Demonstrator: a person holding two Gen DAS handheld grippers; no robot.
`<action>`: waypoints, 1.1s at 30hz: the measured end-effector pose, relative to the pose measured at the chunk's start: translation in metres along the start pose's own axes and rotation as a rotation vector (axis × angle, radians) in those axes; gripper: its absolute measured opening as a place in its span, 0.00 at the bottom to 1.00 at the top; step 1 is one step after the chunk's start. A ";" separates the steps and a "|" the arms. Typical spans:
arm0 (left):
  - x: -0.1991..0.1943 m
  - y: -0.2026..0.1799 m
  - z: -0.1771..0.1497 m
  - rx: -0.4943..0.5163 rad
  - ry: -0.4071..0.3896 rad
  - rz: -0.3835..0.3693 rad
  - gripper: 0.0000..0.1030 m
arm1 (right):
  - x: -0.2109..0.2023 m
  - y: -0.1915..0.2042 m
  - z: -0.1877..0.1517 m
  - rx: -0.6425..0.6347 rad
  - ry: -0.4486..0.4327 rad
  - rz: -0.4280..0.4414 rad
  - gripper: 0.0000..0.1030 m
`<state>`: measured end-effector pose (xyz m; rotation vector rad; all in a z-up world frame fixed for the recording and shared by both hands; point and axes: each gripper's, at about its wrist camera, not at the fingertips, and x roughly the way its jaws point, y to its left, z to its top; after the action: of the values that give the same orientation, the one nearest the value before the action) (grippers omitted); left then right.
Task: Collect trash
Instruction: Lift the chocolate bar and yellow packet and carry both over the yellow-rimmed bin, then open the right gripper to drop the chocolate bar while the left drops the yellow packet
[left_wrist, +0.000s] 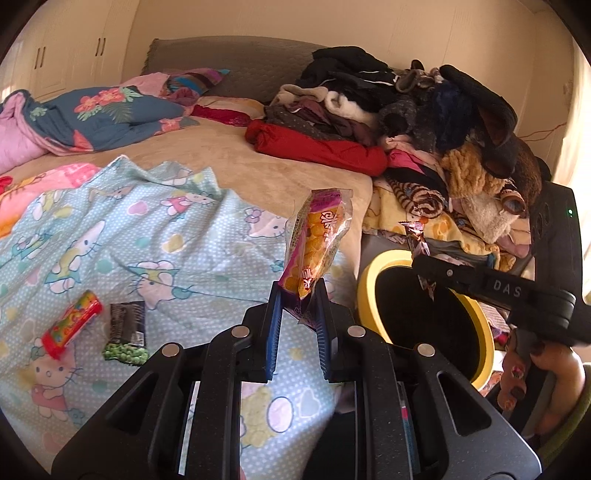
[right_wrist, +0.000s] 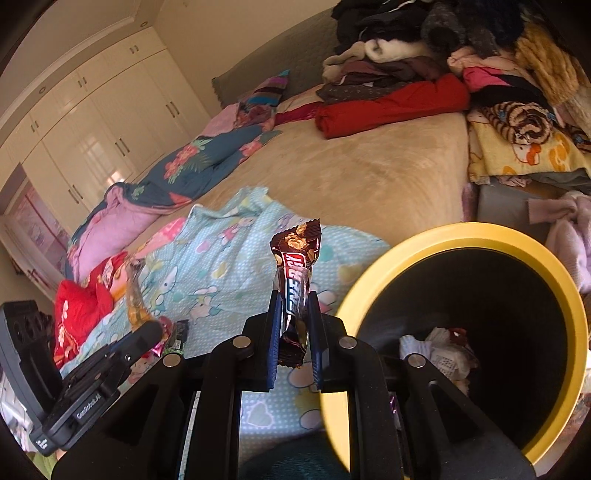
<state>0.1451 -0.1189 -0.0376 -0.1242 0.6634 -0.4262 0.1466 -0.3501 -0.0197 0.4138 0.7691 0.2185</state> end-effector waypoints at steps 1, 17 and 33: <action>0.001 -0.004 0.000 0.004 0.002 -0.009 0.11 | -0.002 -0.005 0.001 0.009 -0.004 -0.004 0.13; 0.032 -0.078 -0.008 0.123 0.064 -0.116 0.11 | -0.036 -0.086 0.014 0.163 -0.072 -0.141 0.13; 0.087 -0.140 -0.036 0.265 0.247 -0.198 0.12 | -0.049 -0.138 0.010 0.289 -0.077 -0.232 0.13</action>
<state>0.1359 -0.2820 -0.0805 0.1177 0.8336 -0.7241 0.1253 -0.4936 -0.0427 0.5977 0.7677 -0.1271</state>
